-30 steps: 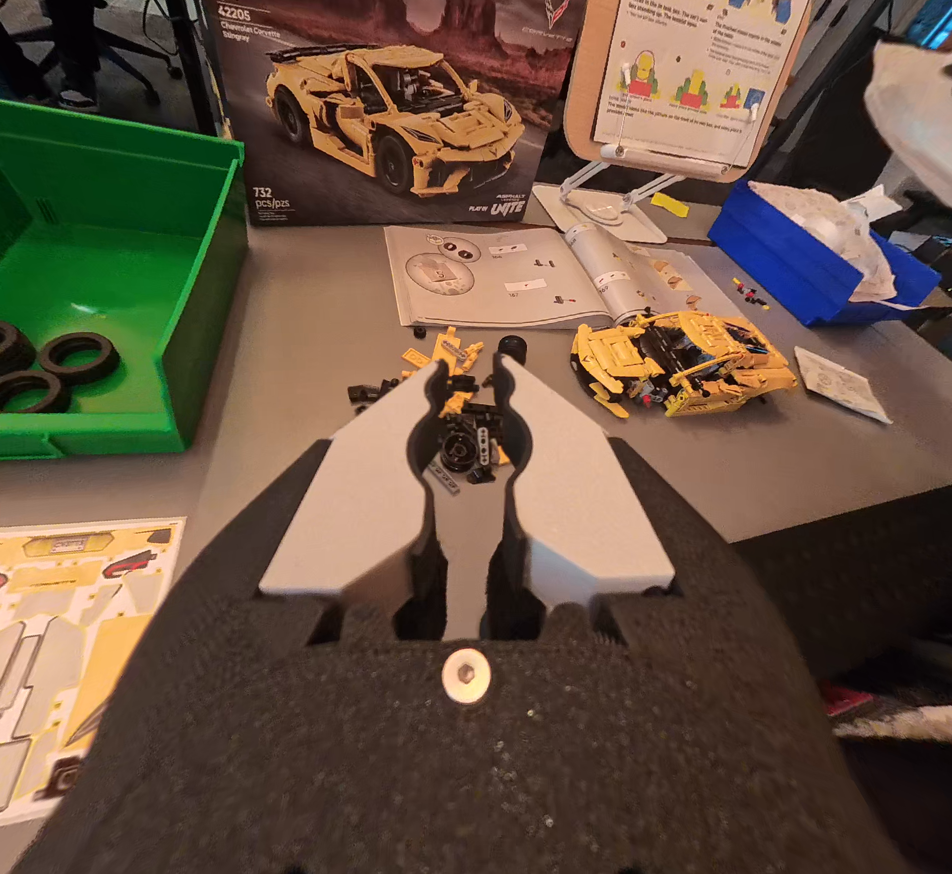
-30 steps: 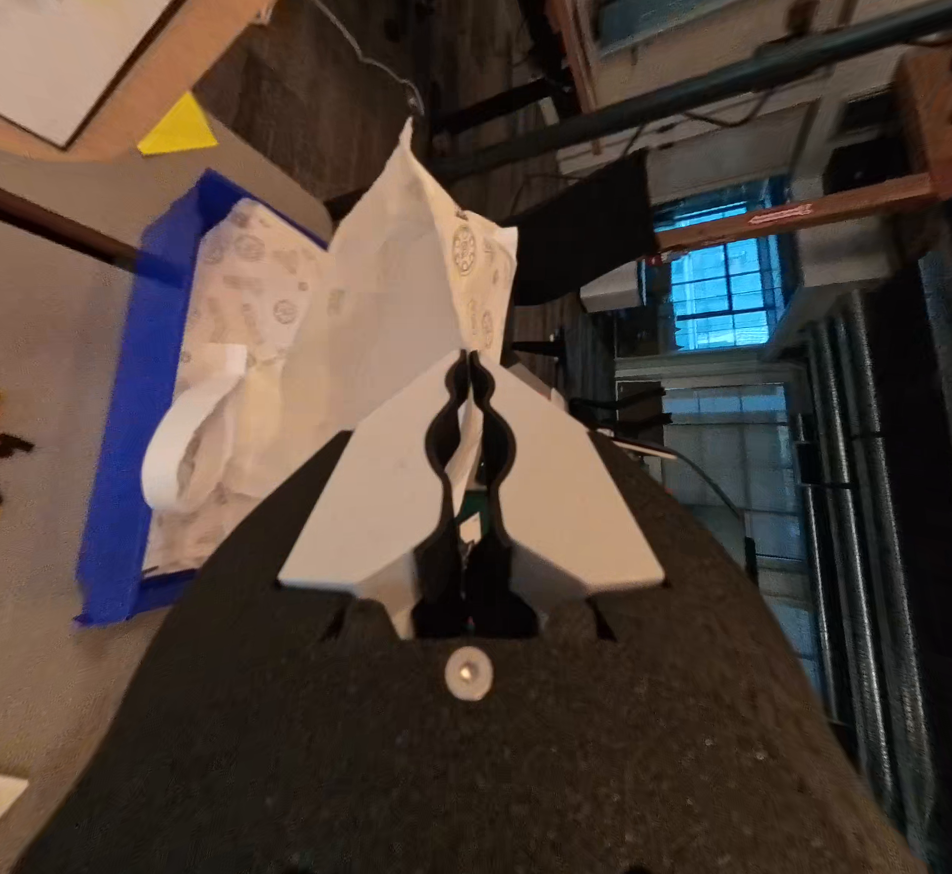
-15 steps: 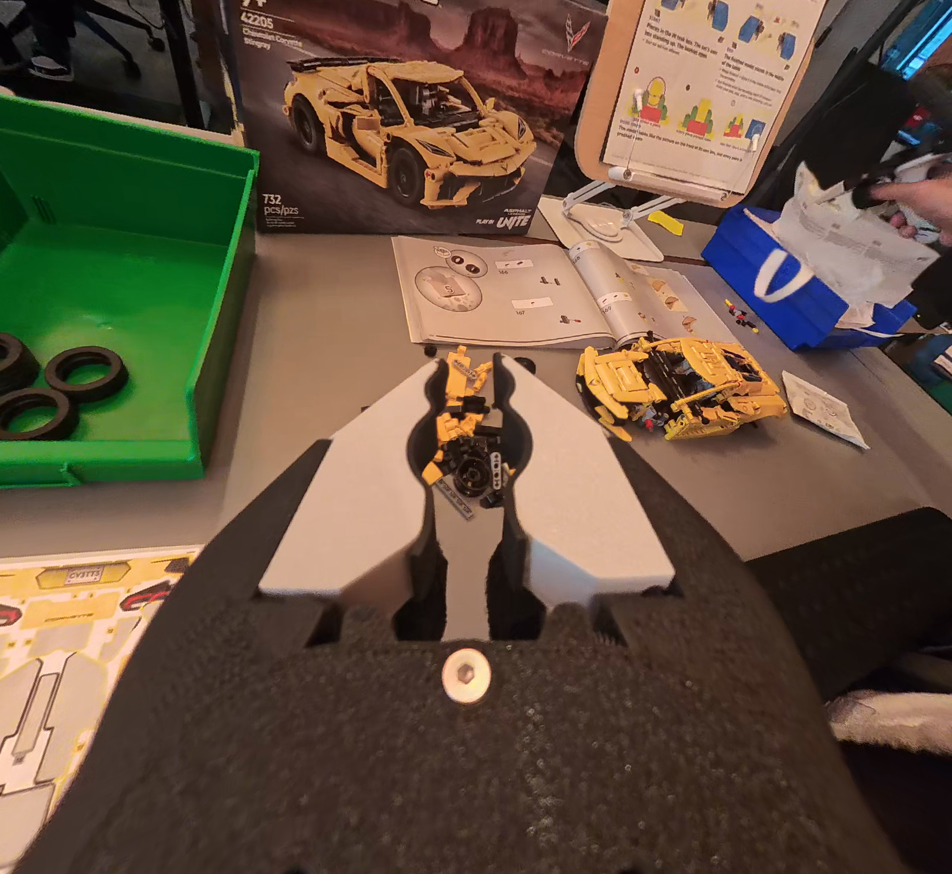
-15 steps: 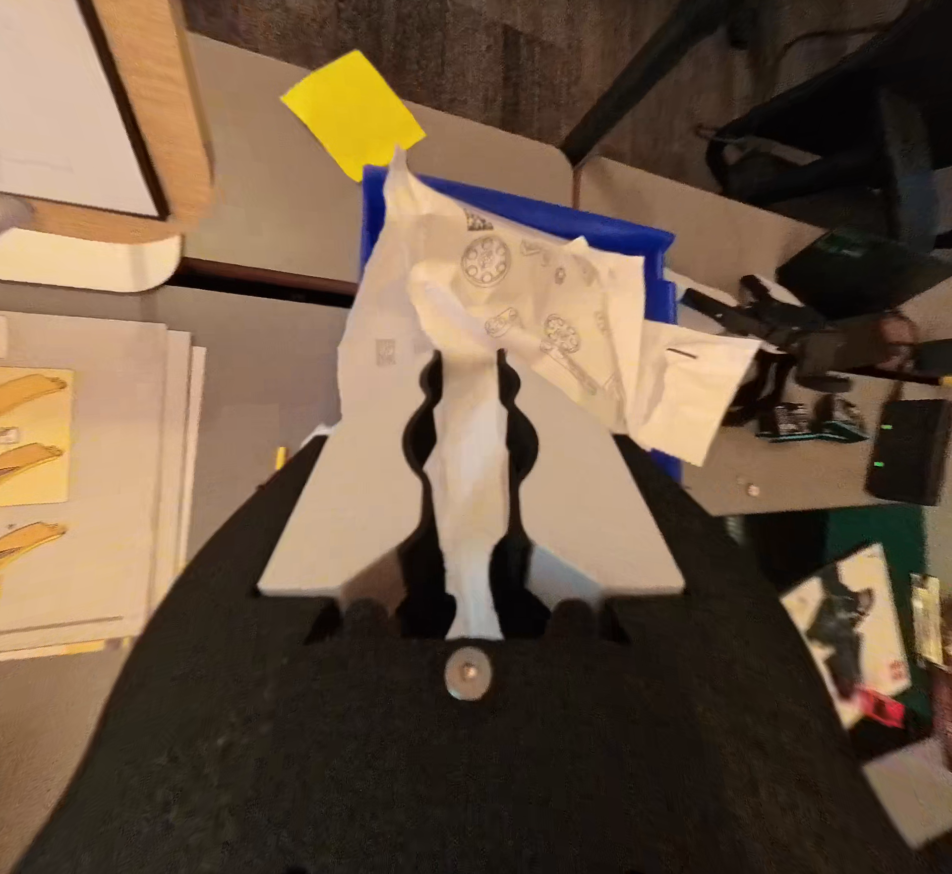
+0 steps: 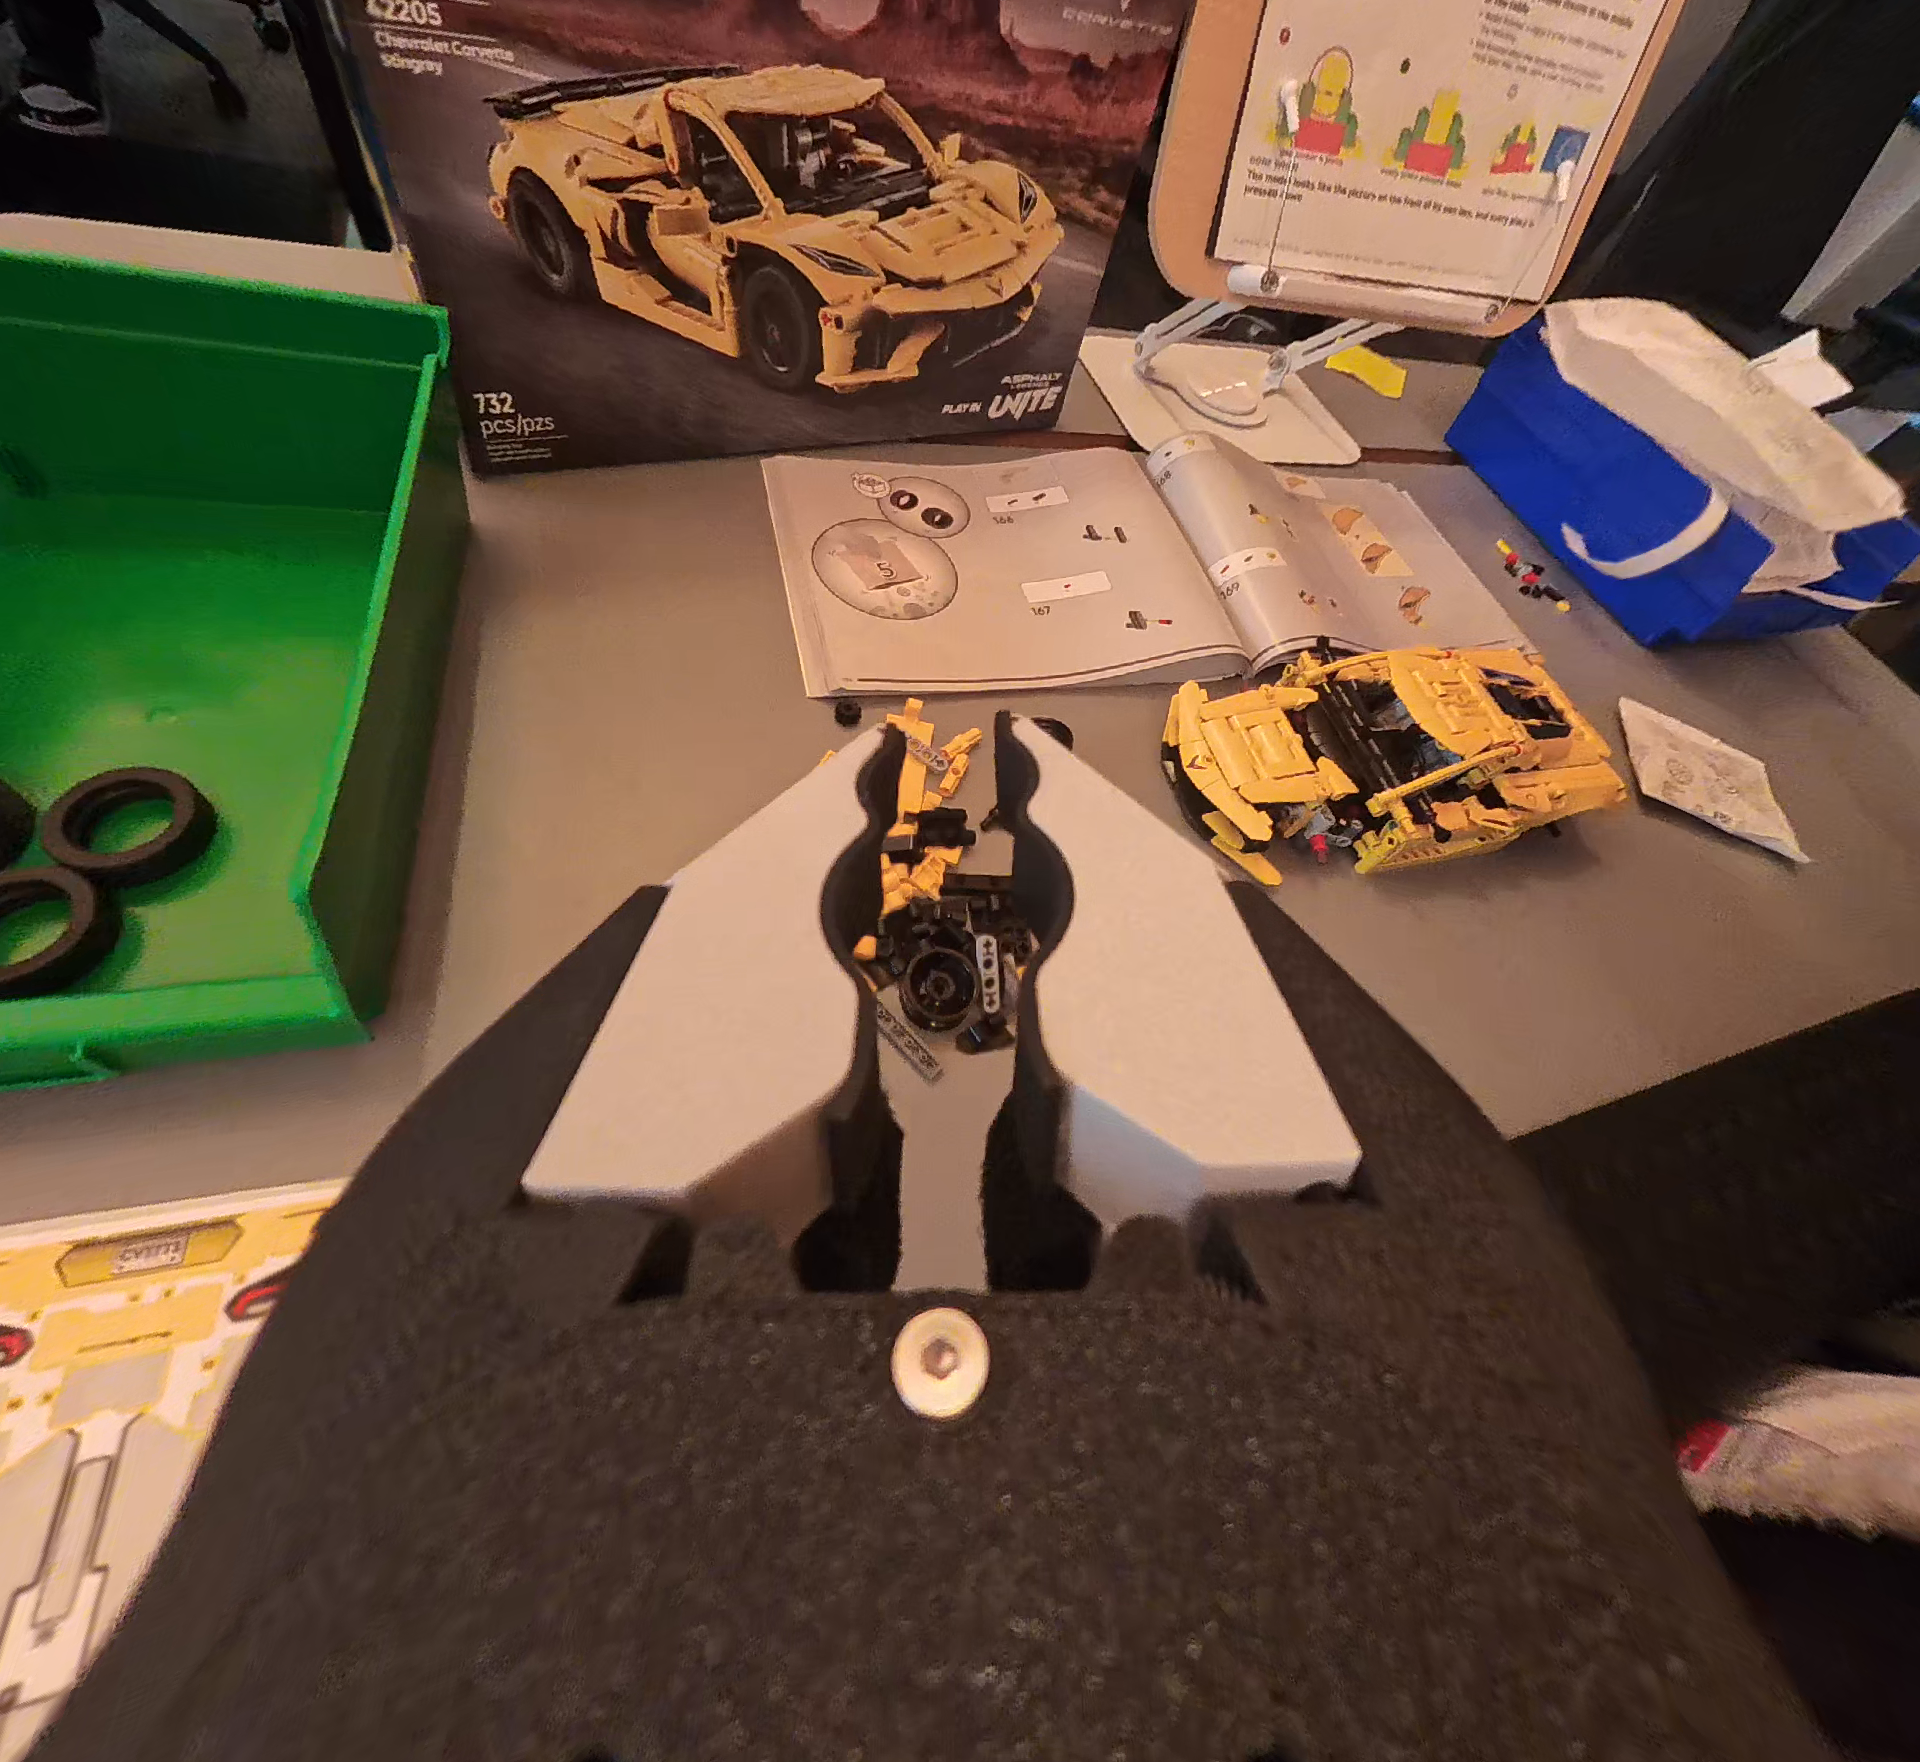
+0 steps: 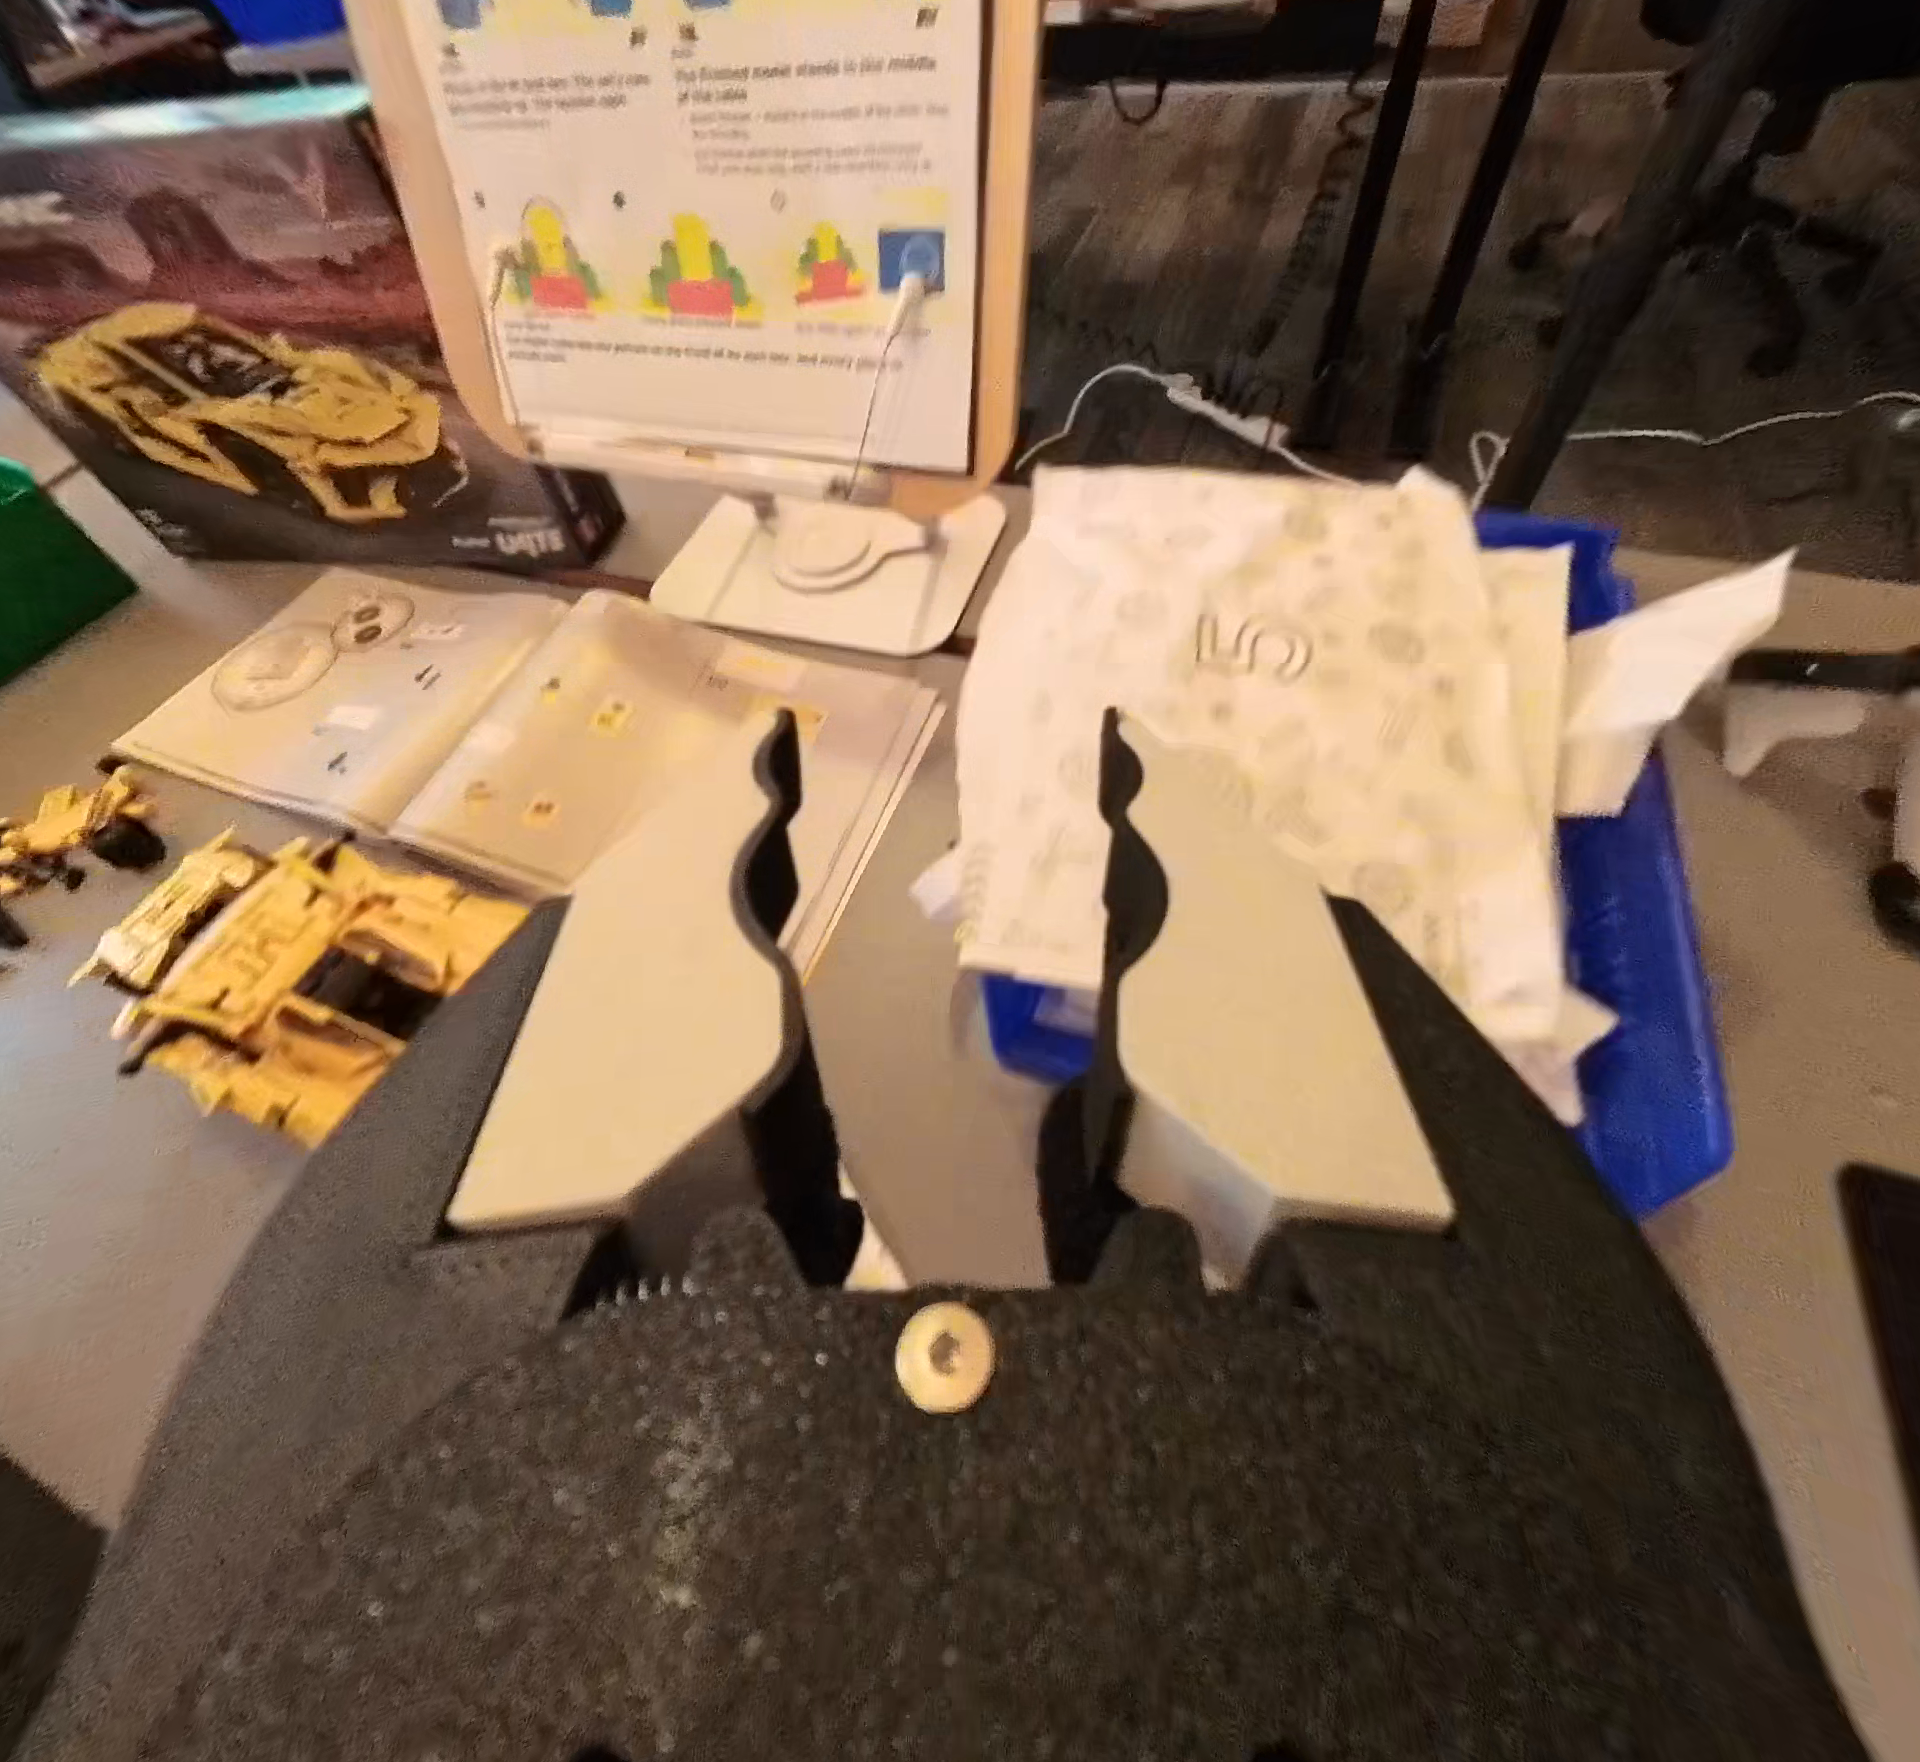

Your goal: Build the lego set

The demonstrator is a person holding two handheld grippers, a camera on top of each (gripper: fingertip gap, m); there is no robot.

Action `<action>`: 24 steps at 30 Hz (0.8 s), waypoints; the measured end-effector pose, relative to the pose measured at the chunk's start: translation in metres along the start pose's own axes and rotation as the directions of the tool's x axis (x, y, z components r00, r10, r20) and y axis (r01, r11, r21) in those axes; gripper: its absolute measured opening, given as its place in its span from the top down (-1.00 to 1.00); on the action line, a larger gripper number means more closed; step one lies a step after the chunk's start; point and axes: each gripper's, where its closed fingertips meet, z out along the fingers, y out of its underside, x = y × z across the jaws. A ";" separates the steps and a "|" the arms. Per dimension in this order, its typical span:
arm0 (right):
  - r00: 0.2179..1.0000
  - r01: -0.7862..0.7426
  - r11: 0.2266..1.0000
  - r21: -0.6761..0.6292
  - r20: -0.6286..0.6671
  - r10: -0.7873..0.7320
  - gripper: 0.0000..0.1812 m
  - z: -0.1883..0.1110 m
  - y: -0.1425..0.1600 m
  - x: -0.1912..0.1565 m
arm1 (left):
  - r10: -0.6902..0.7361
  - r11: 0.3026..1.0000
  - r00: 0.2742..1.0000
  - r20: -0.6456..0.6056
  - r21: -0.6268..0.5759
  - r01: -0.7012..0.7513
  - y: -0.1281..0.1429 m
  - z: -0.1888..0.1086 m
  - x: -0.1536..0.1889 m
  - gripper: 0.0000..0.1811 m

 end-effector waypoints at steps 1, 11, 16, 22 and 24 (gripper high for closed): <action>1.000 -0.016 1.000 -0.010 0.019 0.016 0.39 -0.008 0.026 -0.007 | 0.007 1.000 1.000 0.001 -0.004 -0.007 -0.001 0.003 0.002 0.81; 0.948 0.228 0.958 -0.173 0.262 -0.178 0.22 -0.017 0.218 -0.076 | 0.034 0.999 0.997 -0.076 -0.028 -0.036 -0.014 0.030 0.037 0.81; 0.925 0.364 0.895 -0.260 0.217 -0.313 0.35 0.004 0.230 -0.063 | 0.131 0.989 0.971 -0.199 -0.039 -0.142 -0.003 0.046 0.087 0.80; 0.931 0.150 0.917 -0.370 0.366 -0.005 0.63 0.020 0.241 -0.042 | 0.231 0.957 0.852 -0.470 -0.049 -0.287 0.027 0.060 0.177 0.74; 0.922 0.094 0.917 -0.387 0.382 0.067 0.68 0.022 0.240 -0.035 | 0.245 0.949 0.784 -0.570 -0.026 -0.315 0.036 0.063 0.213 0.74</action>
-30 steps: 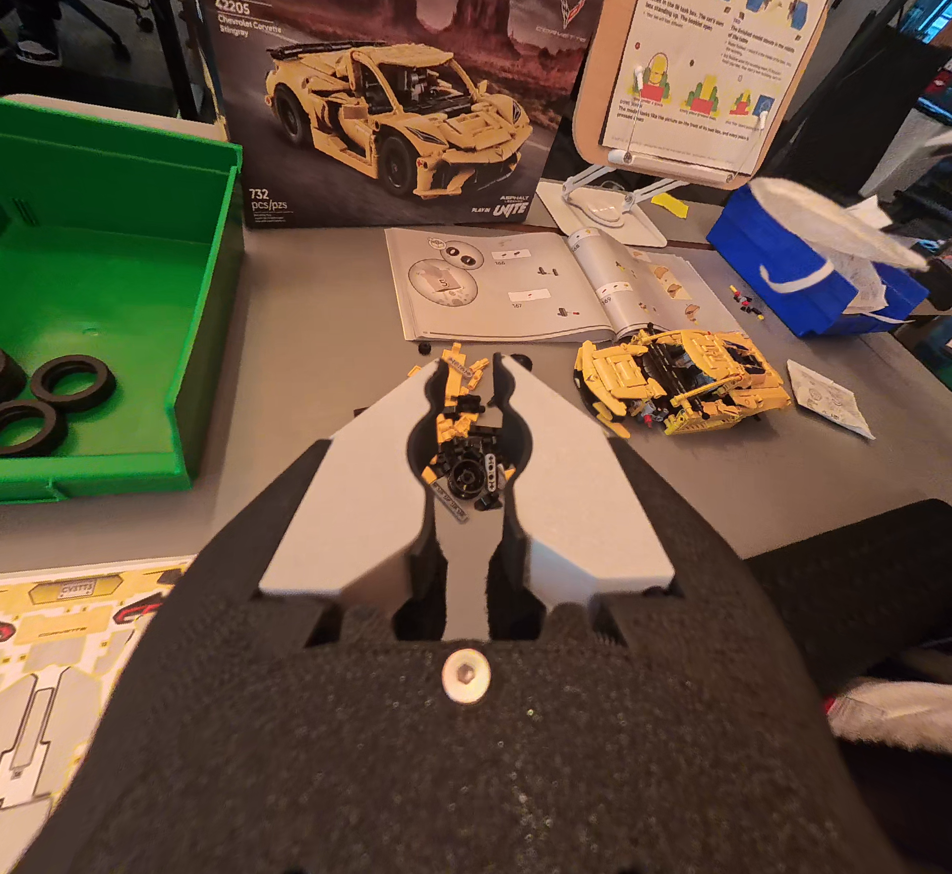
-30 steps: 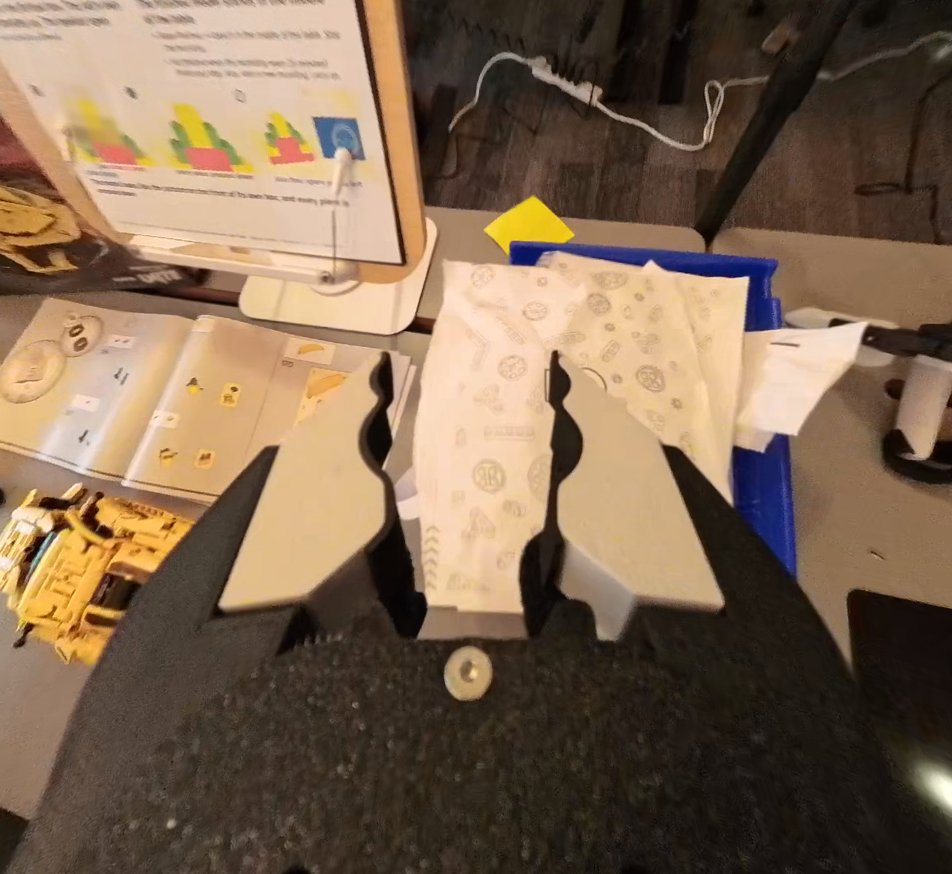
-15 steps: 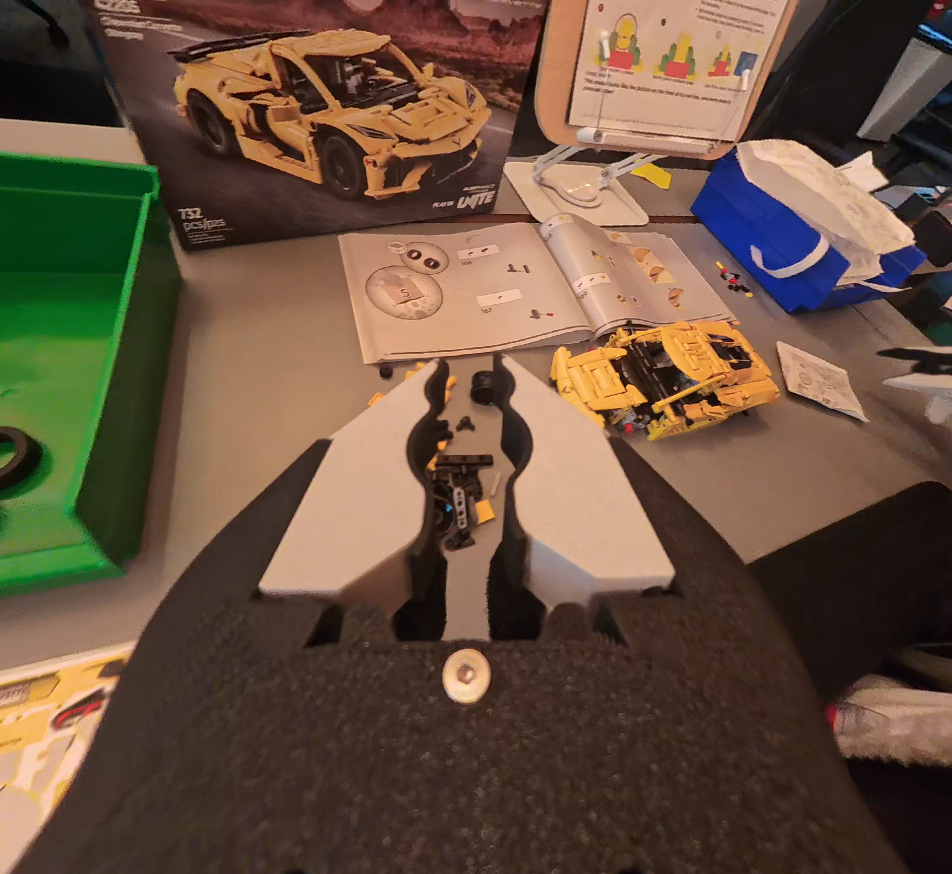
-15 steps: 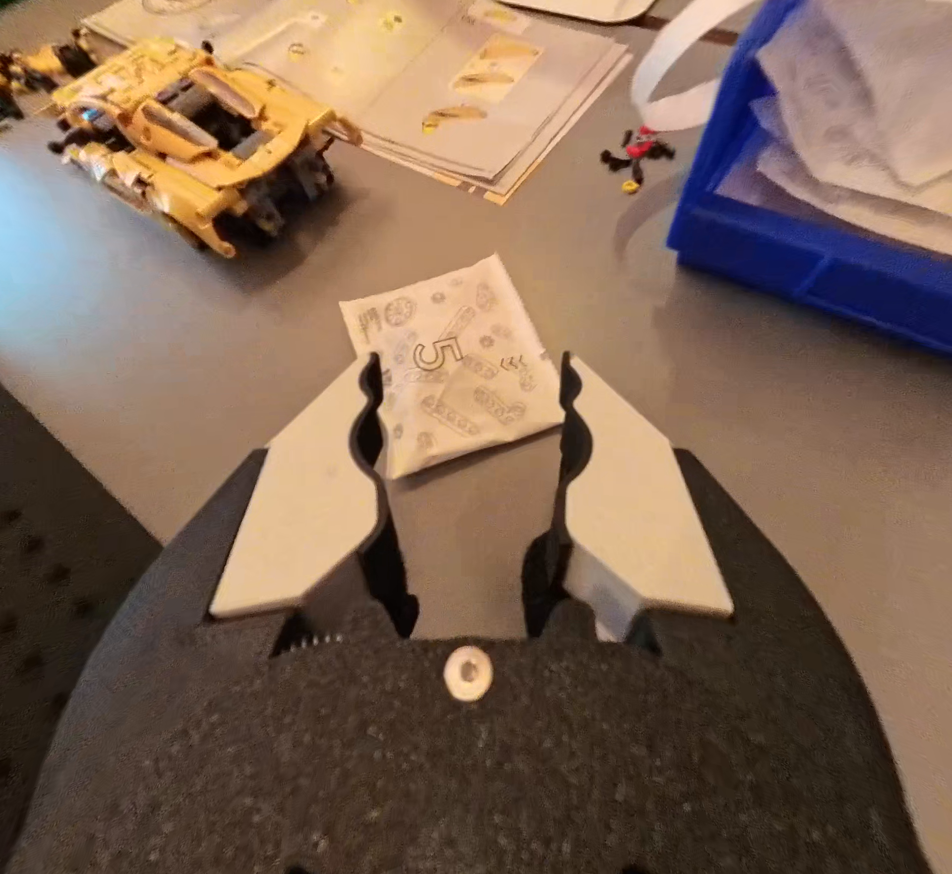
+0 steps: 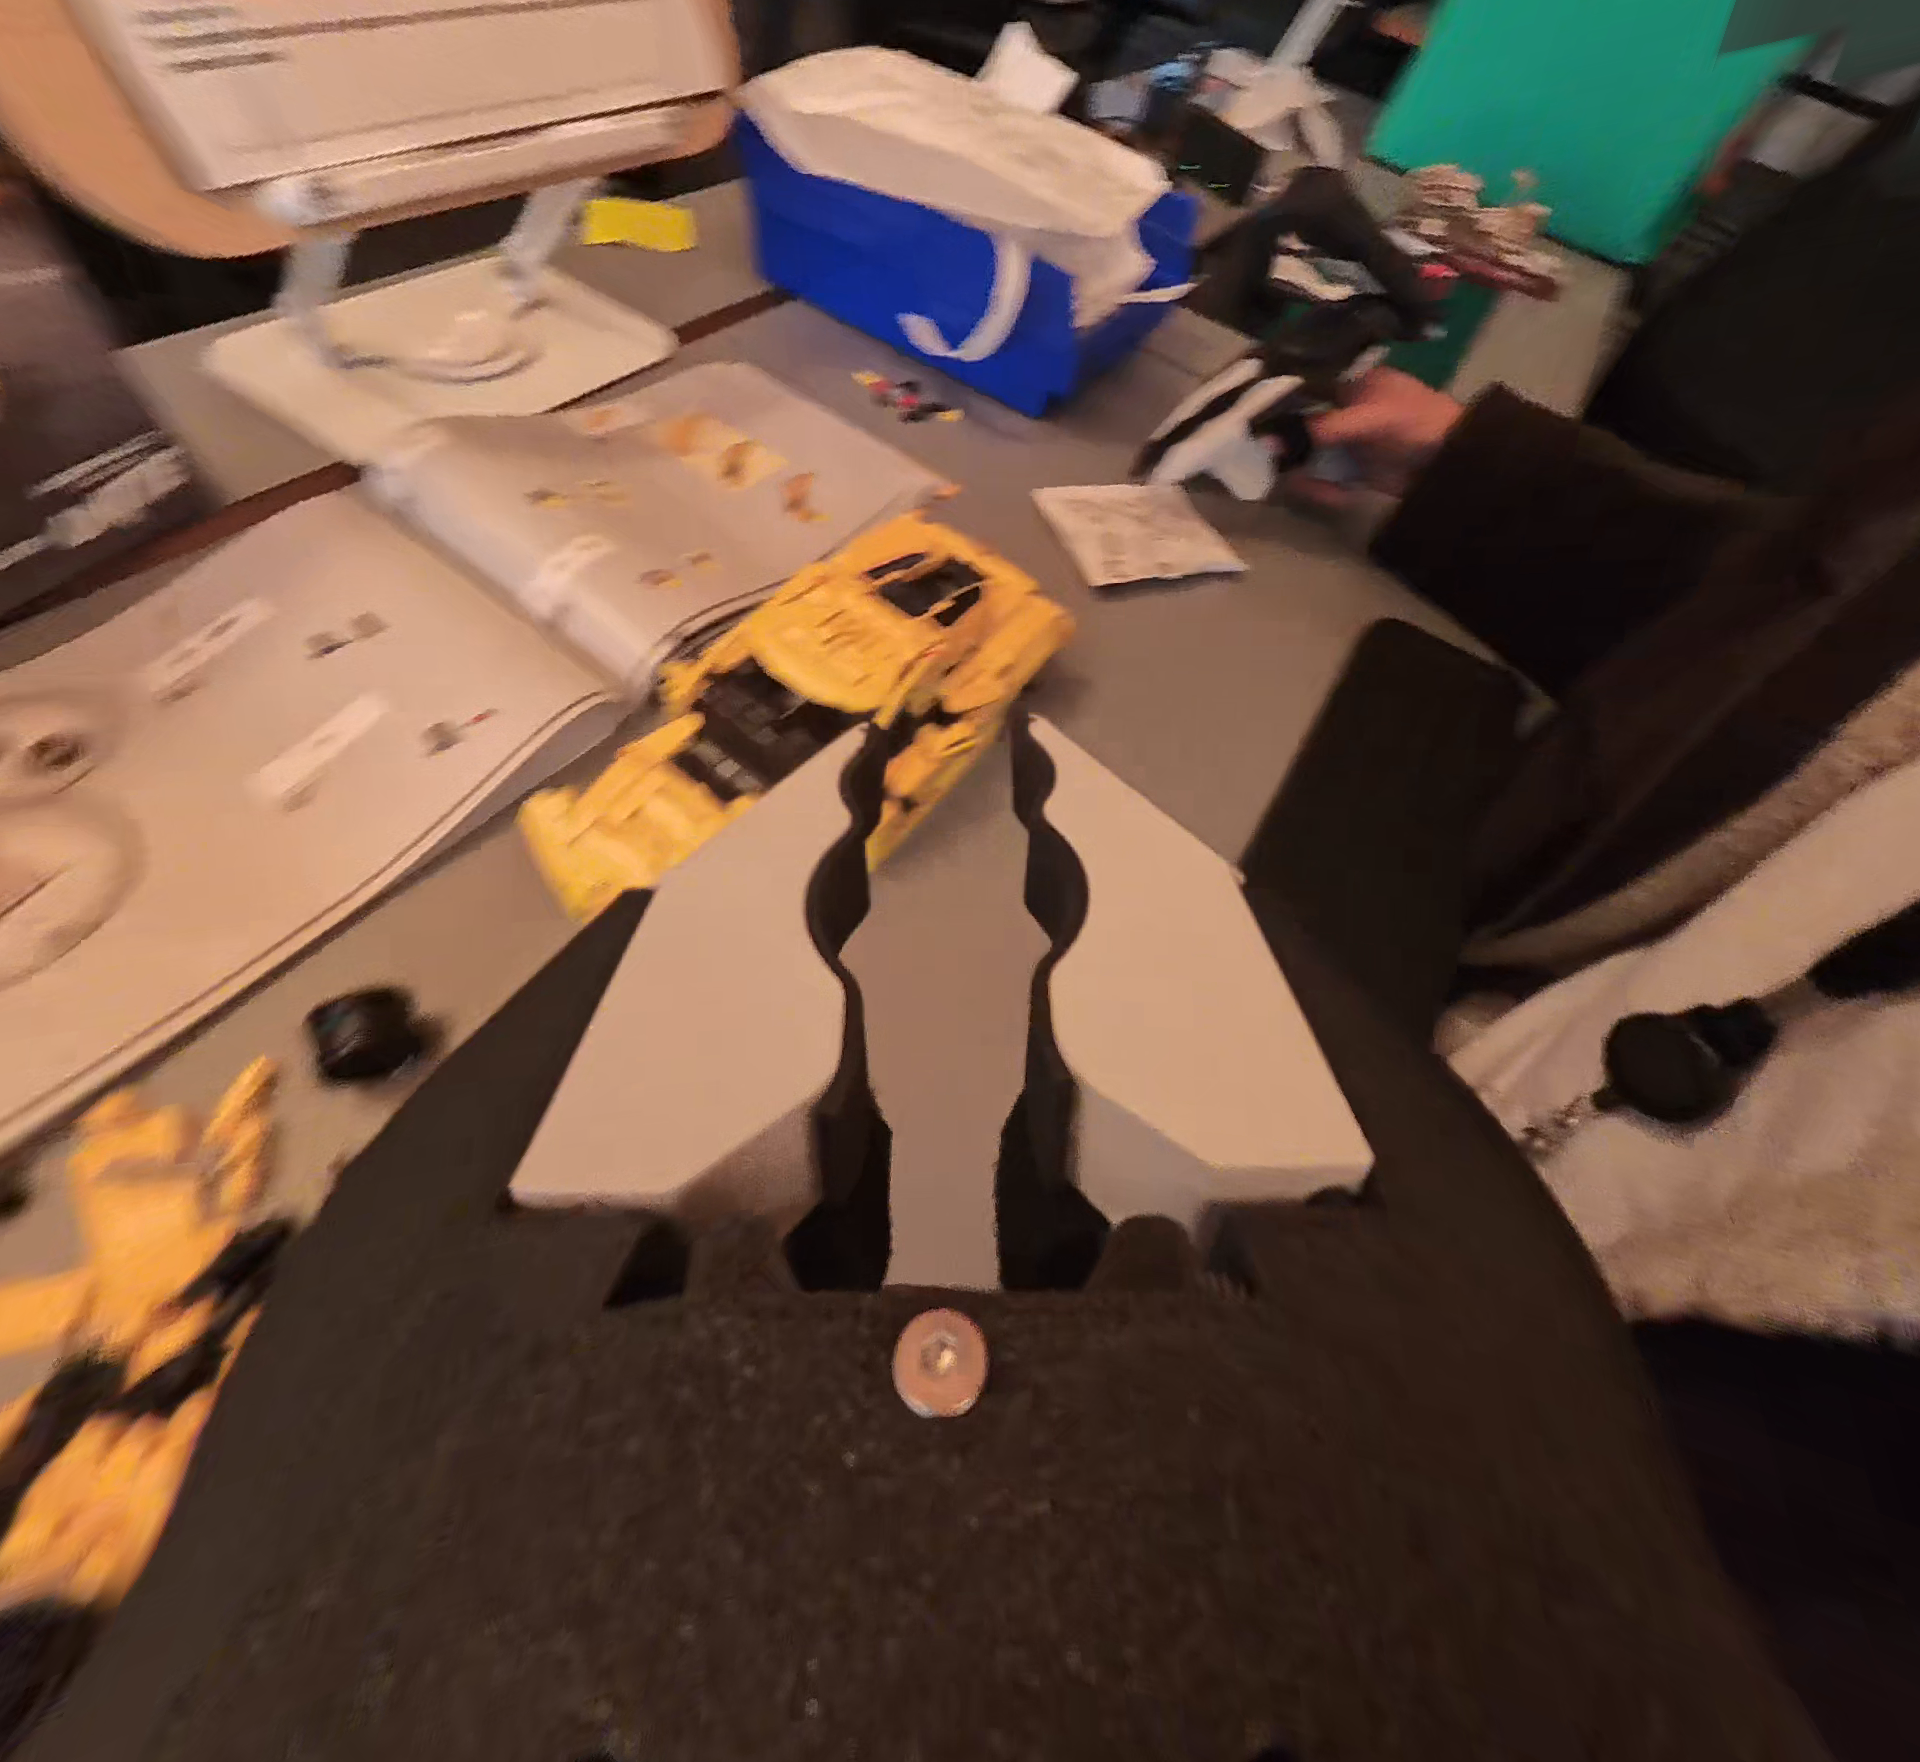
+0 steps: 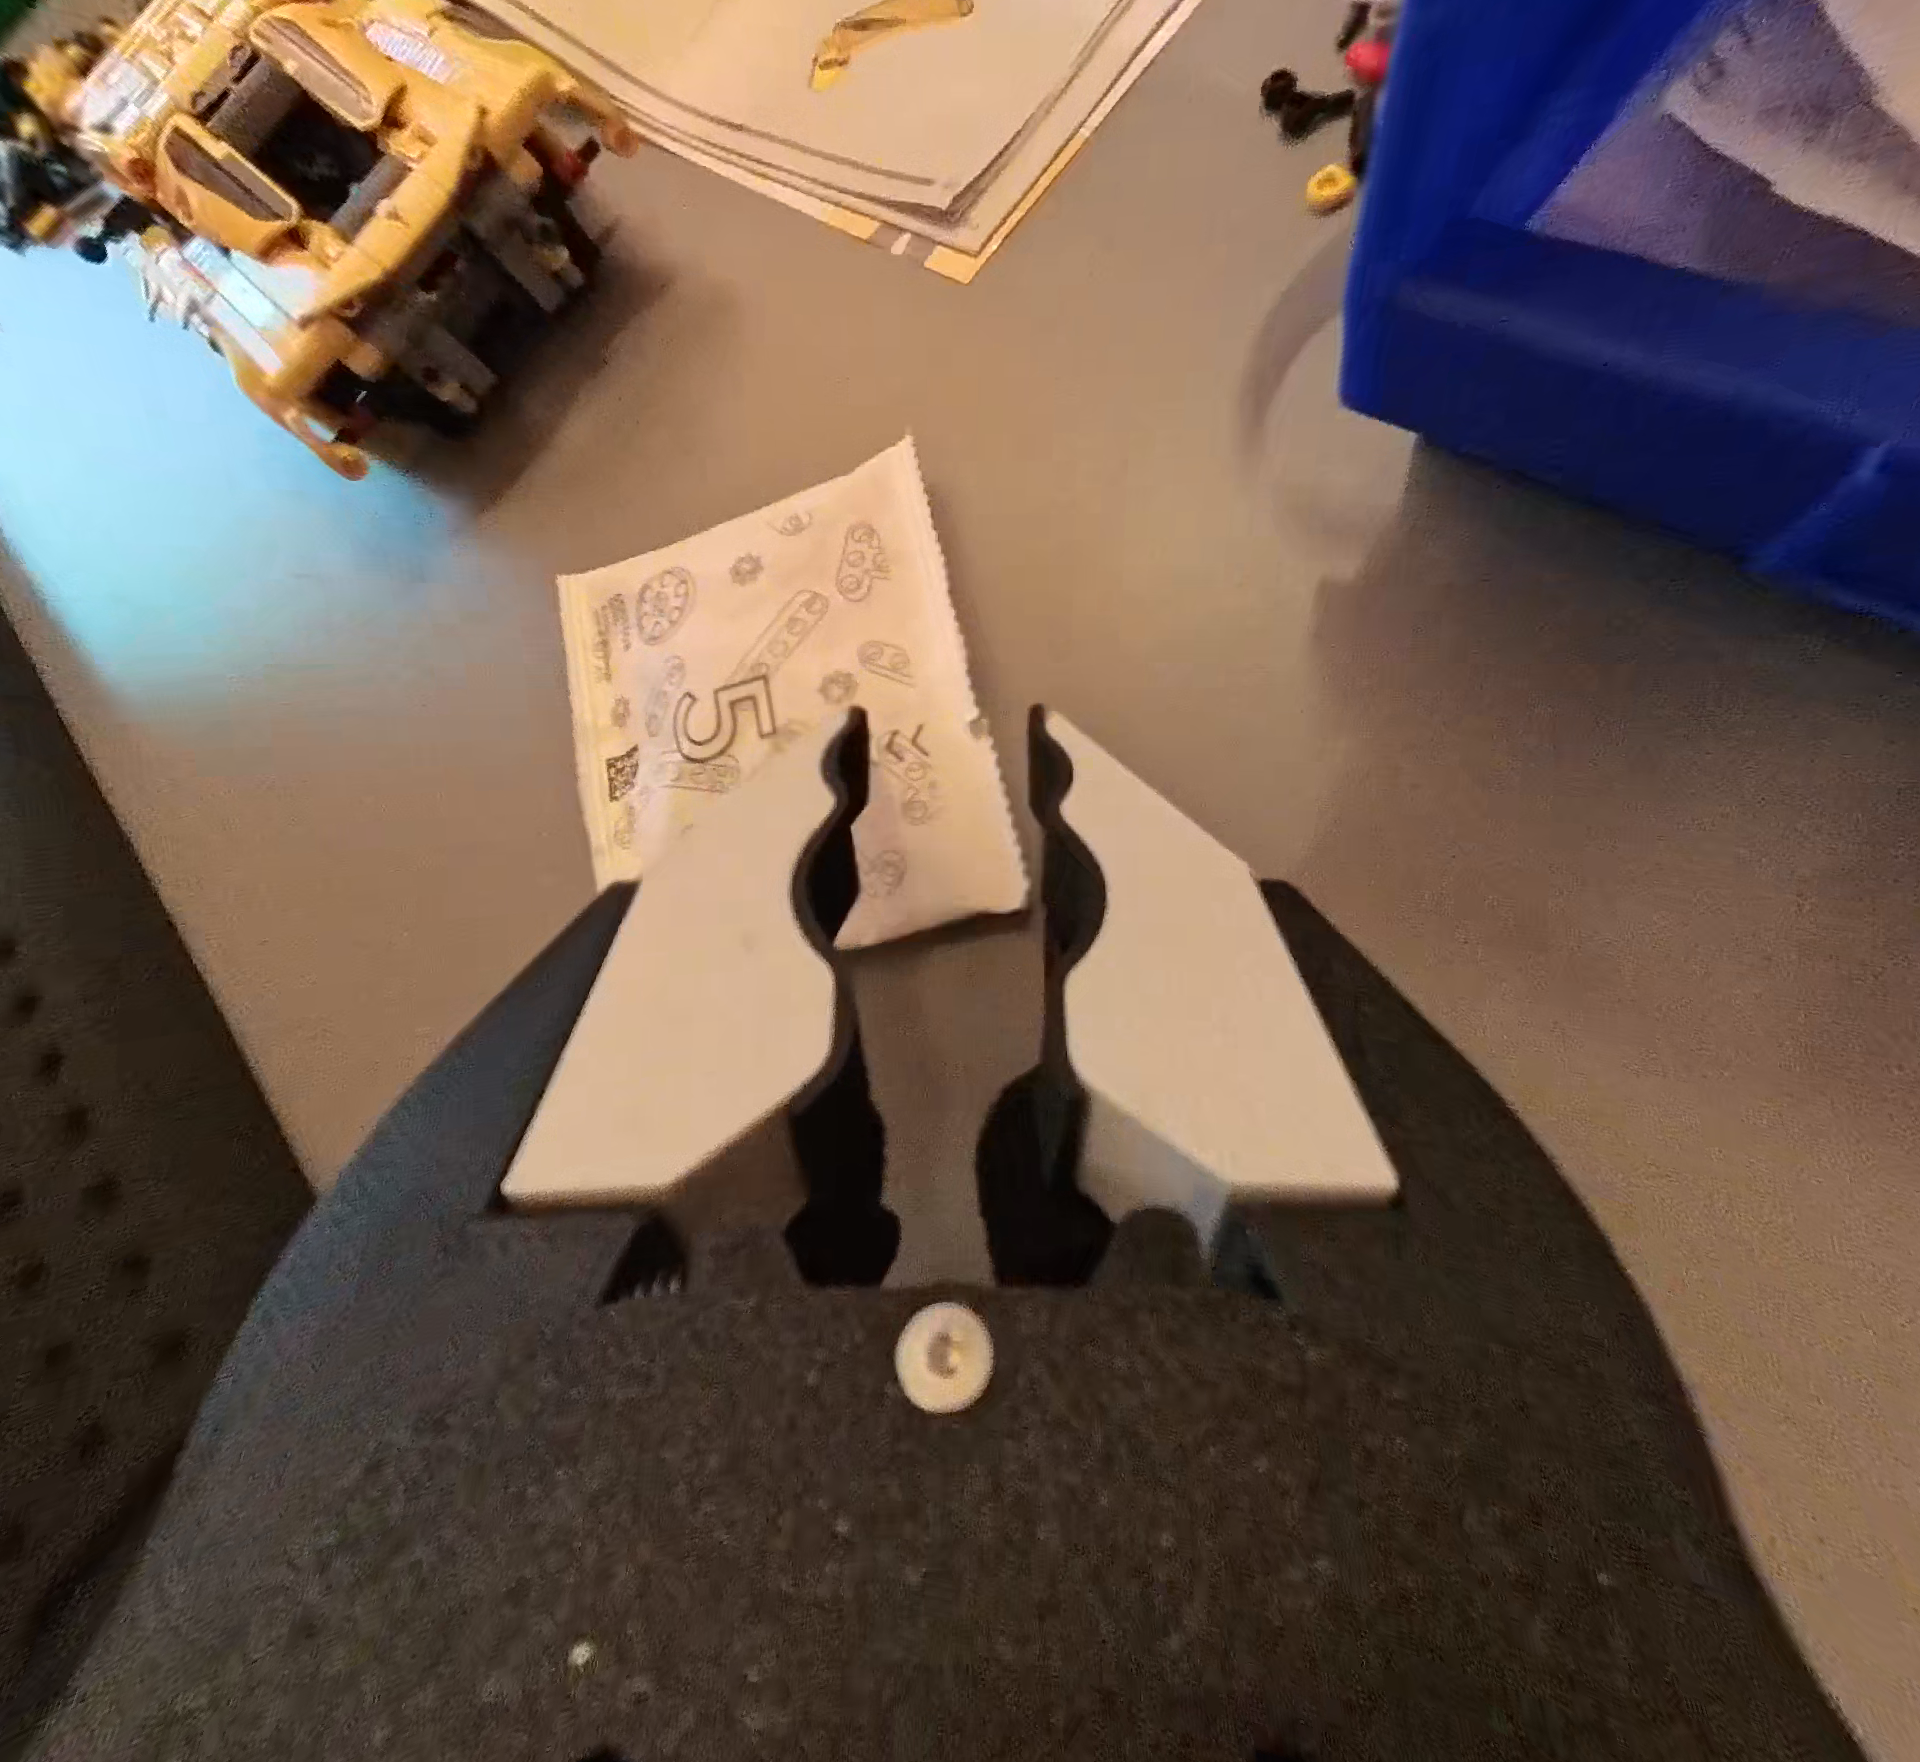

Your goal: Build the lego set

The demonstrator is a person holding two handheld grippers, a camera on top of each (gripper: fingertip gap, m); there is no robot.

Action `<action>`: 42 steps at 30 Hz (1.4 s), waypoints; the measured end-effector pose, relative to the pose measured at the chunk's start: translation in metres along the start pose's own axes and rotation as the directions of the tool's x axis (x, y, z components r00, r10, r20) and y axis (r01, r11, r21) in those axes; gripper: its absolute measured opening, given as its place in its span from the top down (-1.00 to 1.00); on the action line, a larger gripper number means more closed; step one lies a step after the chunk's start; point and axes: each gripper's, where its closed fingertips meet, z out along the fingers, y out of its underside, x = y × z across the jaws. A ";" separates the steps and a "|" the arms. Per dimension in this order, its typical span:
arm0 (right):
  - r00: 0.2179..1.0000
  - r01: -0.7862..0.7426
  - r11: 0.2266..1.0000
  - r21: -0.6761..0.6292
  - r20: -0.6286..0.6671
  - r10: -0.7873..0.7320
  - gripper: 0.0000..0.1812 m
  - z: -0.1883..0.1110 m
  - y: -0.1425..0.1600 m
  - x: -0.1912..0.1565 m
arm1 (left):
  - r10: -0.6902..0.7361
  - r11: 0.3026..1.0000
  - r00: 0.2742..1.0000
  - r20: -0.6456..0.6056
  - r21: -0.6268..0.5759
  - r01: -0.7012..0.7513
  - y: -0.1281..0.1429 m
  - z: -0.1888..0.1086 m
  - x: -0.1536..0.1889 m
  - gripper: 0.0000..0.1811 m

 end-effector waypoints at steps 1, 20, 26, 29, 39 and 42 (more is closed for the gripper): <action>1.000 -0.003 1.000 -0.005 0.000 0.003 0.71 0.000 0.002 0.004 | 0.019 1.000 0.999 -0.051 0.010 -0.018 -0.003 0.012 0.013 0.74; 0.878 0.445 0.895 0.007 0.195 -0.438 1.00 -0.040 -0.039 -0.155 | 0.380 0.834 0.704 -0.600 -0.107 -0.542 -0.008 0.257 0.148 0.54; 0.877 0.426 0.904 0.044 0.224 -0.425 1.00 -0.040 -0.038 -0.159 | 0.442 0.689 0.609 -0.658 -0.185 -0.701 0.037 0.272 0.154 0.92; 0.890 0.389 0.919 0.069 0.230 -0.394 1.00 -0.039 -0.035 -0.157 | 0.442 0.702 0.612 -0.656 -0.172 -0.691 0.041 0.275 0.155 0.99; 0.895 0.360 0.922 0.142 0.226 -0.384 0.91 -0.036 -0.024 -0.155 | 0.381 0.734 0.615 -0.690 -0.178 -0.656 0.046 0.275 0.161 1.00; 0.901 0.317 0.936 0.151 0.261 -0.347 1.00 -0.036 -0.023 -0.156 | 0.370 0.744 0.616 -0.696 -0.176 -0.645 0.047 0.276 0.161 0.99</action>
